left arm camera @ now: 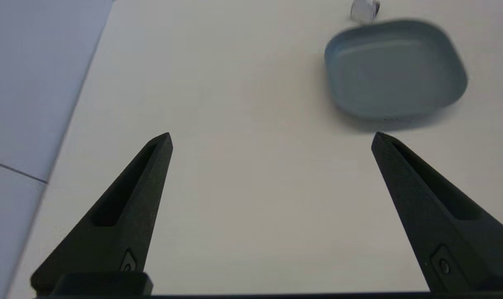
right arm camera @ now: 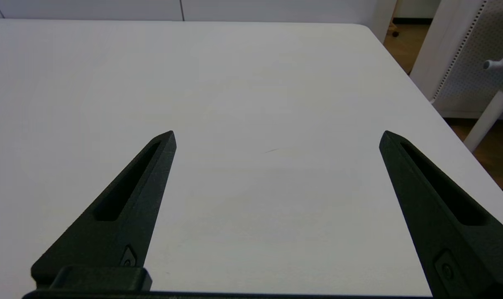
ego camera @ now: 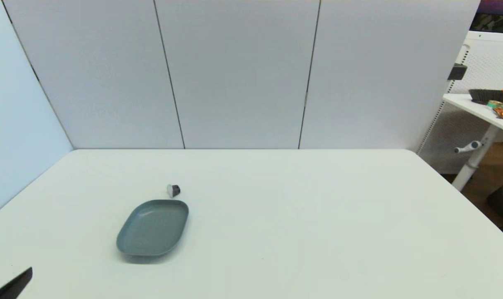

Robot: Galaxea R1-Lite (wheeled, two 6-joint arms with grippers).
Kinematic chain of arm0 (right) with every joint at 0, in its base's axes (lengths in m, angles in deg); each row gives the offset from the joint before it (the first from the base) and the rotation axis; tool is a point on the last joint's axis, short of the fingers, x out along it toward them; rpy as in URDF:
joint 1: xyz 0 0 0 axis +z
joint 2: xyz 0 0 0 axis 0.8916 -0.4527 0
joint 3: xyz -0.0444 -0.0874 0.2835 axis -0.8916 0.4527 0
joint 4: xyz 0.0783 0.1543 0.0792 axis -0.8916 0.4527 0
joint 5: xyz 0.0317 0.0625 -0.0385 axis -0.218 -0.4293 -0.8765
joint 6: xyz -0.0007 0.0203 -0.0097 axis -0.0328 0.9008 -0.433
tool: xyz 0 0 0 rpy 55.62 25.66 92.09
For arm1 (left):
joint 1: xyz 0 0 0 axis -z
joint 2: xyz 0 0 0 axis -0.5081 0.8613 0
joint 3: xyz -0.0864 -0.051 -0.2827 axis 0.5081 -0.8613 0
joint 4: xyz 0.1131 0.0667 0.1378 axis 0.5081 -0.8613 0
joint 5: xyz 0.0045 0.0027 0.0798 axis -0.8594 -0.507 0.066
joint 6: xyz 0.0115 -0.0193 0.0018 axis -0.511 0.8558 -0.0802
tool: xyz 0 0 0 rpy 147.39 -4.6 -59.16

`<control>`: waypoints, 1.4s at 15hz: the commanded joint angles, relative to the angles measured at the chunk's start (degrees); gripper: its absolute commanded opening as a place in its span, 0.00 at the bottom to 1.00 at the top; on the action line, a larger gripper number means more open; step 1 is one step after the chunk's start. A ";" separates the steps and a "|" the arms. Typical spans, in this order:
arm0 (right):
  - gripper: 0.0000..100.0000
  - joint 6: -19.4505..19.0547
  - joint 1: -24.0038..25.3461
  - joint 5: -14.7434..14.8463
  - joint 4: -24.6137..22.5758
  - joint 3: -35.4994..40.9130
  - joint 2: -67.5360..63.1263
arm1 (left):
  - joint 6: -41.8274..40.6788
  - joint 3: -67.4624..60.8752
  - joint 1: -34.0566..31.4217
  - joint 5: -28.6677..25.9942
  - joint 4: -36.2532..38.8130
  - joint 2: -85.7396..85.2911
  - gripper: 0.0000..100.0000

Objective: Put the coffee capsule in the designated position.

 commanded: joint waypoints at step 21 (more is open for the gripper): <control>1.00 -0.05 0.00 -0.02 0.00 0.00 -0.07 | 10.29 -21.99 -5.07 -8.16 9.39 -31.06 1.00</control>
